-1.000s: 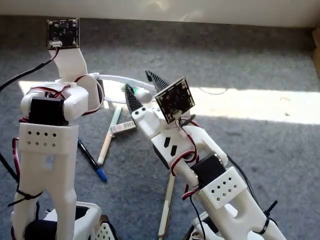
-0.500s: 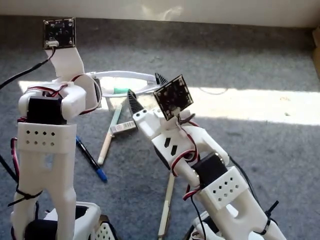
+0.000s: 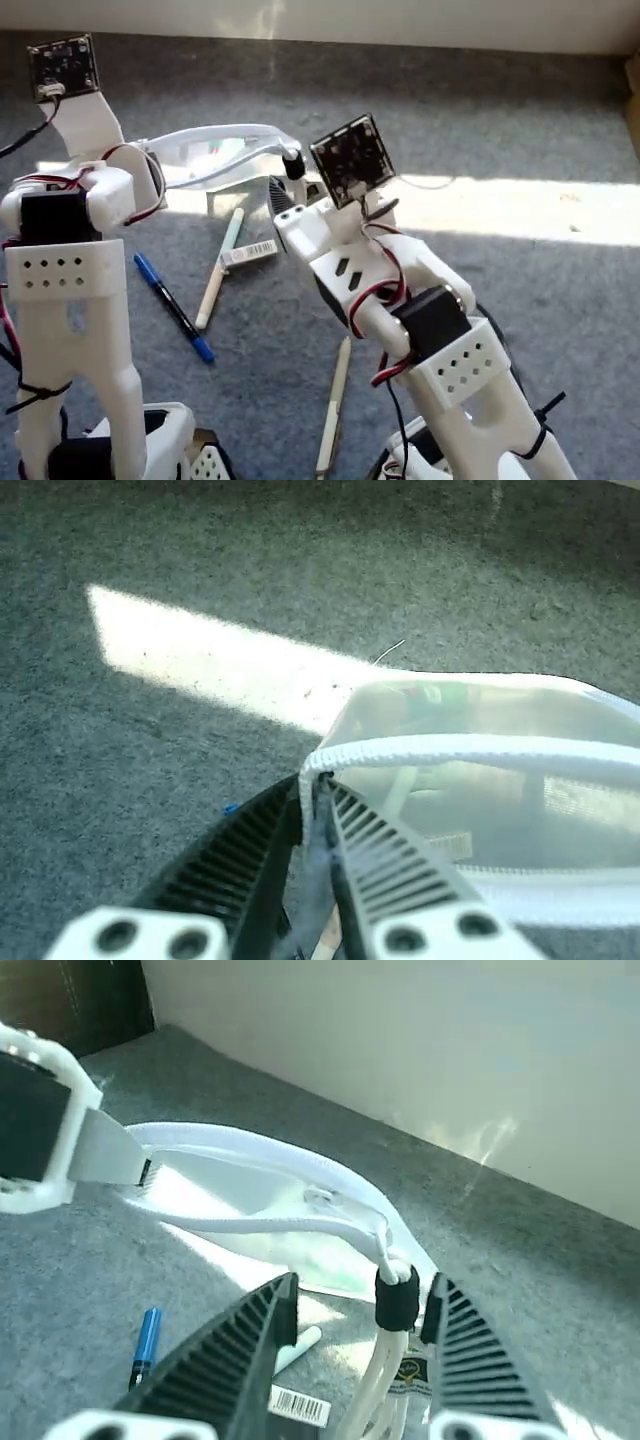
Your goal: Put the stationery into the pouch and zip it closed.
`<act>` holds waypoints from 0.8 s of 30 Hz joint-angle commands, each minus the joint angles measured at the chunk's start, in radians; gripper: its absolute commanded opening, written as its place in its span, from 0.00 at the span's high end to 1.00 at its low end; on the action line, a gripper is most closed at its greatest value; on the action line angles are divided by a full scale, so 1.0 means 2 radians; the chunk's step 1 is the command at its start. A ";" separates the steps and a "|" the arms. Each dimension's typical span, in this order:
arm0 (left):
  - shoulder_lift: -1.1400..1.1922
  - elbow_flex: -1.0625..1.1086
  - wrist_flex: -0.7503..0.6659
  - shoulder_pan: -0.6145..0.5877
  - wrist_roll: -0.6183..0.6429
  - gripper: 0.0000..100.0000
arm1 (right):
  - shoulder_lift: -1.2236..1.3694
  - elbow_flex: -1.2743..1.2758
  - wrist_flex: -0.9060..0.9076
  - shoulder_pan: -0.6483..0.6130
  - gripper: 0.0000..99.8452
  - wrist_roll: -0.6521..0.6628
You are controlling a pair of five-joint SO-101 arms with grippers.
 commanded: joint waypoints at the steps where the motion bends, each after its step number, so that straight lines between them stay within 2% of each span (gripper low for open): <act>1: -0.007 -0.007 -0.006 -0.008 -0.003 0.99 | 0.026 -0.082 0.115 0.007 0.85 -0.005; 5: -0.007 -0.007 -0.006 -0.008 -0.003 0.99 | 0.025 -0.115 0.230 0.007 0.85 -0.012; 11: -0.007 -0.007 -0.006 -0.008 -0.003 0.99 | 0.009 -0.113 0.348 0.007 0.85 -0.147; 14: -0.007 -0.007 -0.006 -0.008 -0.003 0.99 | 0.014 -0.085 0.377 0.007 0.85 -0.205; 18: -0.007 -0.007 -0.006 -0.007 -0.003 0.99 | 0.017 0.007 0.356 0.006 0.85 -0.264; 24: -0.004 -0.006 -0.006 -0.007 -0.003 0.99 | 0.013 0.147 0.240 0.006 0.85 -0.295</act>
